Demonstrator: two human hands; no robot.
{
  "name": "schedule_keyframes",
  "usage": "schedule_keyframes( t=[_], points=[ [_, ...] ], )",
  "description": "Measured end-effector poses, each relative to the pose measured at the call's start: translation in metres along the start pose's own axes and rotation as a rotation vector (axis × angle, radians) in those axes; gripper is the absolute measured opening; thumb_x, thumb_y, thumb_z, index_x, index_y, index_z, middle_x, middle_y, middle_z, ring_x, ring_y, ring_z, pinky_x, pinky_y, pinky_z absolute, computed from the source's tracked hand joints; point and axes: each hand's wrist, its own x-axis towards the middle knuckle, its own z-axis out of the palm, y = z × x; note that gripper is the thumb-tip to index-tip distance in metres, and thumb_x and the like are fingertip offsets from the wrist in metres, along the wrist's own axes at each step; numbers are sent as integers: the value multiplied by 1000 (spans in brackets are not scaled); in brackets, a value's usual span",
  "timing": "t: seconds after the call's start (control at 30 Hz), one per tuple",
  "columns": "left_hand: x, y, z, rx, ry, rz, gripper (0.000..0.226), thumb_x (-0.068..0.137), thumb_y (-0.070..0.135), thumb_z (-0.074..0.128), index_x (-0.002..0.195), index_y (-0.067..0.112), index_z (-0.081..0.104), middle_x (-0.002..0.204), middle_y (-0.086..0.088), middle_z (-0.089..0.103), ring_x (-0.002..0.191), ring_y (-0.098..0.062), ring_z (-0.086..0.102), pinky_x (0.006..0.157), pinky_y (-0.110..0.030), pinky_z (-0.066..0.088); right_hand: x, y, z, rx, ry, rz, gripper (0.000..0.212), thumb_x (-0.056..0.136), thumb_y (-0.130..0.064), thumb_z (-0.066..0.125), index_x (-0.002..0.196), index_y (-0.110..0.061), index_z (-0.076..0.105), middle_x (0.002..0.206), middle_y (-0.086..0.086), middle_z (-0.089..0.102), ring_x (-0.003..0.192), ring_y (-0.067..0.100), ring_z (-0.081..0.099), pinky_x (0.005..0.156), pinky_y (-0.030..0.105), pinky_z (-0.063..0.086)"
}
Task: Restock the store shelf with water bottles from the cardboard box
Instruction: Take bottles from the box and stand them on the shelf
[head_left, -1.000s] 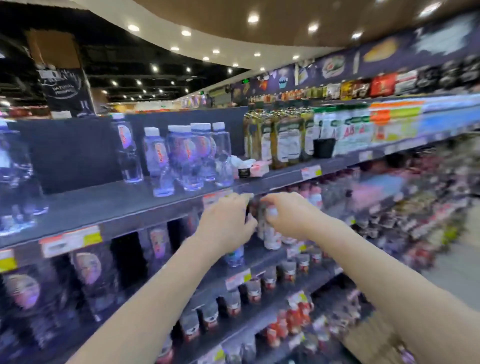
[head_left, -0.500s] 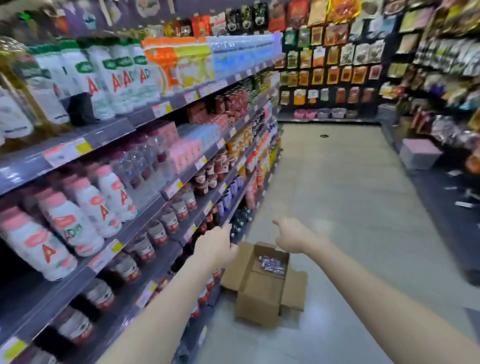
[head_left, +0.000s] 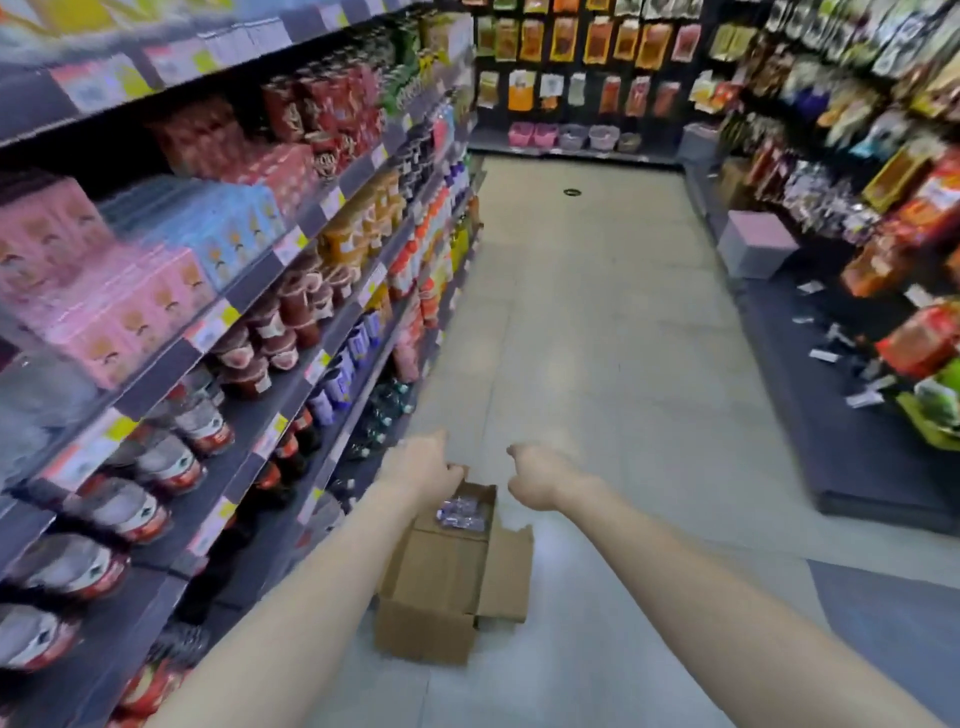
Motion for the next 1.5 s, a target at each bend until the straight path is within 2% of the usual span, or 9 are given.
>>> schedule_keyframes(
  t=[0.27, 0.43, 0.67, 0.73, 1.03, 1.13, 1.23, 1.37, 1.5],
  points=[
    [145, 40, 21, -44, -80, -118, 54, 99, 37, 55, 149, 18, 50, 142, -16, 63, 132, -34, 60, 107, -42, 46, 134, 50, -36, -176, -140, -124, 49, 98, -21, 55, 145, -9, 49, 145, 15, 56, 131, 34, 56, 105, 41, 49],
    [211, 39, 55, -208, -95, -393, 50, 96, 37, 54, 143, 17, 53, 136, -14, 67, 128, -35, 62, 103, -41, 53, 233, 67, -57, -319, -266, -301, 43, 99, -28, 54, 137, -9, 56, 140, 13, 60, 127, 34, 59, 100, 40, 51],
    [223, 35, 84, -389, -147, -762, 64, 100, 40, 56, 156, 15, 42, 147, -14, 60, 134, -35, 60, 105, -41, 53, 319, 63, -80, -404, -430, -494, 43, 105, -29, 42, 144, -11, 47, 142, 15, 57, 131, 33, 55, 103, 36, 44],
    [228, 31, 92, -437, -141, -833, 60, 99, 42, 57, 152, 15, 47, 142, -15, 63, 130, -36, 63, 101, -41, 55, 337, 53, -77, -438, -460, -515, 45, 105, -29, 41, 146, -12, 45, 144, 14, 56, 131, 34, 54, 104, 37, 44],
    [242, -9, 155, -731, -170, -995, 52, 99, 37, 57, 142, 8, 56, 134, -16, 68, 125, -37, 65, 100, -41, 56, 391, 18, -8, -448, -578, -517, 44, 106, -27, 42, 148, -15, 47, 155, 13, 47, 131, 33, 54, 103, 33, 43],
    [250, -22, 181, -817, -86, -1050, 40, 101, 34, 53, 131, 11, 66, 127, -15, 72, 118, -37, 68, 94, -40, 58, 421, 7, 24, -492, -578, -445, 38, 101, -29, 50, 133, -11, 60, 140, 15, 61, 122, 34, 61, 99, 34, 49],
    [265, -33, 203, -864, -59, -1103, 30, 102, 34, 53, 123, 14, 62, 115, -14, 73, 107, -37, 69, 84, -39, 60, 457, 1, 55, -558, -594, -422, 30, 94, -20, 53, 119, -8, 67, 120, 14, 71, 109, 33, 68, 85, 30, 52],
    [300, -65, 251, -926, -116, -1149, 50, 103, 40, 52, 146, 14, 51, 124, -11, 71, 112, -33, 68, 91, -45, 61, 517, -6, 109, -674, -625, -473, 33, 94, -10, 50, 124, -6, 61, 121, 15, 68, 112, 35, 65, 88, 34, 52],
    [344, -96, 315, -907, -164, -1219, 38, 105, 40, 47, 129, 14, 61, 108, -8, 71, 98, -28, 69, 84, -41, 62, 586, 3, 188, -713, -660, -509, 29, 91, -12, 52, 119, -6, 61, 116, 15, 69, 92, 32, 62, 74, 31, 49]
  ],
)
